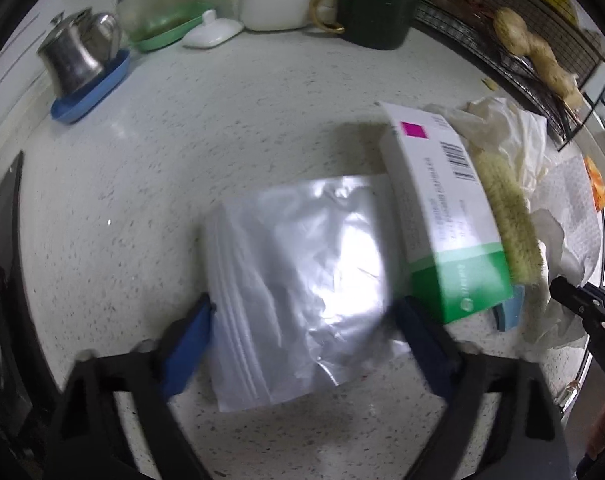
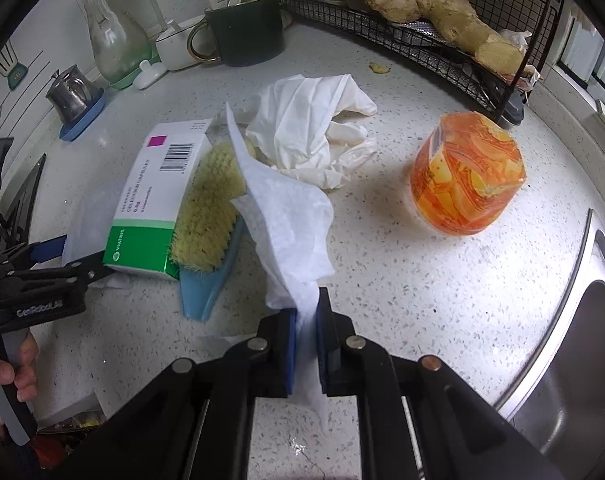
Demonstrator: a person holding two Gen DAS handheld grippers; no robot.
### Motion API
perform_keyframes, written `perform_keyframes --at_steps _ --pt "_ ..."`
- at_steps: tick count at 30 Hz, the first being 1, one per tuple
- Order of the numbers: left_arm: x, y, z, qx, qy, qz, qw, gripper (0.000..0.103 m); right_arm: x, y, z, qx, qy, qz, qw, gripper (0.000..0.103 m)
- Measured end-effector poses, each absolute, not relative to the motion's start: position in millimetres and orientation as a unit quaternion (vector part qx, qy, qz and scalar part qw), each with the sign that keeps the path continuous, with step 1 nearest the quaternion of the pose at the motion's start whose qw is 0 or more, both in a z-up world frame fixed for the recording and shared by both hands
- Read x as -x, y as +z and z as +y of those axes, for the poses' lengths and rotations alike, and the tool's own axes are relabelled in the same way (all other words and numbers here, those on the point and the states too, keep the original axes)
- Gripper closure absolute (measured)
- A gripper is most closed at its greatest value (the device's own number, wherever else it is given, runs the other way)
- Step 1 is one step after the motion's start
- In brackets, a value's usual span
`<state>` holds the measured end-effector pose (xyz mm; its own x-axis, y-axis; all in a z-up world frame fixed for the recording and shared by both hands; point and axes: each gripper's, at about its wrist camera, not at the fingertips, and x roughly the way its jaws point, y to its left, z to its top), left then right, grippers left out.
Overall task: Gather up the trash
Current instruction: 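Grasp the silver foil pouch with the left gripper while the right holds the tissue, then carry the tissue and foil pouch down over the red bucket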
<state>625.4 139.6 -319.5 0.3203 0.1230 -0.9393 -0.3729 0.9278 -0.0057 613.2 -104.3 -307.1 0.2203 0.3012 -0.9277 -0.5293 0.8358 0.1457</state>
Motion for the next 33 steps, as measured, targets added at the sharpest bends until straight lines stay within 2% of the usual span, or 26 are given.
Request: perform_keyframes --at_steps 5,7,10,23,33 --pt "-632.9 -315.6 127.3 0.095 0.139 0.561 0.811 0.056 -610.2 -302.6 -111.1 0.097 0.267 0.563 0.776 0.095" --pt "-621.2 -312.8 126.9 0.097 0.131 0.553 0.817 0.079 -608.9 -299.8 -112.1 0.095 0.267 0.561 0.778 0.095" --pt "-615.7 -312.7 128.4 0.11 0.129 0.544 0.822 0.089 -606.7 -295.6 -112.6 0.095 0.266 0.558 0.781 0.095" --pt "-548.7 -278.4 116.3 0.116 0.112 0.525 0.836 0.09 -565.2 -269.4 -113.8 0.095 0.276 0.546 0.786 0.095" --pt "-472.7 -236.2 89.0 0.104 0.081 0.509 0.851 0.09 -487.8 -224.1 -121.6 0.09 0.279 0.532 0.794 0.095"
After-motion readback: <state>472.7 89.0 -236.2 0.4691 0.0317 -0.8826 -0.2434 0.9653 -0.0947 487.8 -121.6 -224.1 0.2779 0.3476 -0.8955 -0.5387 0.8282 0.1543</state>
